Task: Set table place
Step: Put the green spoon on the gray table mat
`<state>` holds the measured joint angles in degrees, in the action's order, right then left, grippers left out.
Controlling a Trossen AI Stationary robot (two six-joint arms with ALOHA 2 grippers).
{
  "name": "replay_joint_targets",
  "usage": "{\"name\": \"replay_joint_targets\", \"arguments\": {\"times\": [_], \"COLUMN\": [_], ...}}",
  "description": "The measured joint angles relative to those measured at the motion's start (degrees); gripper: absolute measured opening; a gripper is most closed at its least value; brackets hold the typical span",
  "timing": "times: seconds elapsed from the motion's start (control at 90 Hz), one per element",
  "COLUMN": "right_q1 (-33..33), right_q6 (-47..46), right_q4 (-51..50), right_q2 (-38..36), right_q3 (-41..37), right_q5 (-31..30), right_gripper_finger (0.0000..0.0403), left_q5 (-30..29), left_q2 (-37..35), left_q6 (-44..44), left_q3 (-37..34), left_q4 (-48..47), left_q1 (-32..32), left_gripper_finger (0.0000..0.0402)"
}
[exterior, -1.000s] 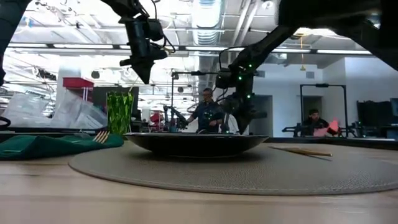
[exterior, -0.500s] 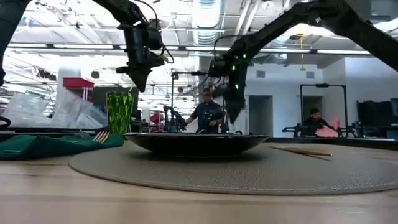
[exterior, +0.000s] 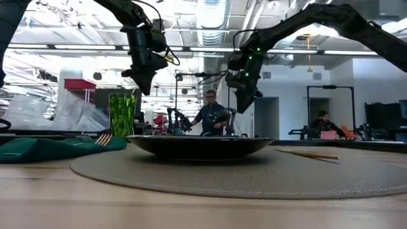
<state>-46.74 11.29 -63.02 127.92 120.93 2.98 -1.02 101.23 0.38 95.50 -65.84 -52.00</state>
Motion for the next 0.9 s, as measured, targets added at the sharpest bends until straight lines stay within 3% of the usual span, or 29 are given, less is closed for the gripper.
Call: {"name": "replay_joint_targets", "arguments": {"times": [0.278,0.533,0.9], "right_q1": [1.5,1.6,0.0], "right_q6": [-4.0,-3.4,-1.8], "right_q4": [-1.6,-5.7,-2.1], "right_q2": [2.7,6.5,7.2], "right_q3": [-0.3,-0.4,-0.2], "right_q5": [0.0,0.5,0.1], "right_gripper_finger": [0.0171,0.0165,0.0159], "left_q5": [0.1,0.1,0.1], "left_q2": [0.0,0.0,0.0], "left_q6": [-0.8,-2.5,-2.8], "left_q3": [0.0,0.0,0.0], "left_q4": [0.1,0.1,0.3], "left_q1": [0.3,0.3,0.3], "left_gripper_finger": [0.0059,0.0062,0.0062]}}
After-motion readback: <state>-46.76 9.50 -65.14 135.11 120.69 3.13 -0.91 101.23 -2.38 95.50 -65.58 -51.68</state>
